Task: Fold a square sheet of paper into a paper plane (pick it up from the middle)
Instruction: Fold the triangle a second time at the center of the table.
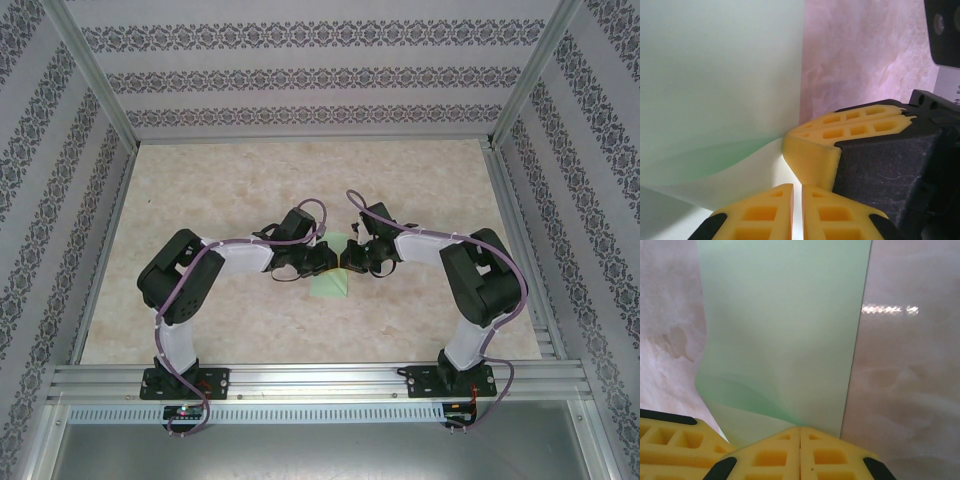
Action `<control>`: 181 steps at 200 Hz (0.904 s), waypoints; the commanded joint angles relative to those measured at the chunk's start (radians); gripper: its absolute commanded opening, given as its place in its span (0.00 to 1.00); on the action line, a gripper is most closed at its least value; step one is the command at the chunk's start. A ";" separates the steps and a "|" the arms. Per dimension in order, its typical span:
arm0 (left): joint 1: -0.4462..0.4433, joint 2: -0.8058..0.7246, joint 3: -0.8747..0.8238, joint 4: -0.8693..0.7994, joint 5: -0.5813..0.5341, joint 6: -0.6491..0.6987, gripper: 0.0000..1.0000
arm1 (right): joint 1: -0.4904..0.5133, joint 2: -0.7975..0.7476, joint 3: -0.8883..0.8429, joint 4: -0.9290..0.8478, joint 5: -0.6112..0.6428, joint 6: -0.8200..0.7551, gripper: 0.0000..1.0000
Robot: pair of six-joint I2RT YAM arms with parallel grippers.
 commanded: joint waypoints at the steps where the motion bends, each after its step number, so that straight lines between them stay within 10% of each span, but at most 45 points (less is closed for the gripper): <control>1: -0.006 0.017 0.024 -0.011 0.013 0.030 0.14 | -0.008 0.016 0.026 -0.004 0.025 -0.022 0.08; 181: -0.007 0.044 0.023 -0.072 -0.020 0.046 0.10 | -0.008 0.044 0.029 -0.008 0.023 -0.023 0.08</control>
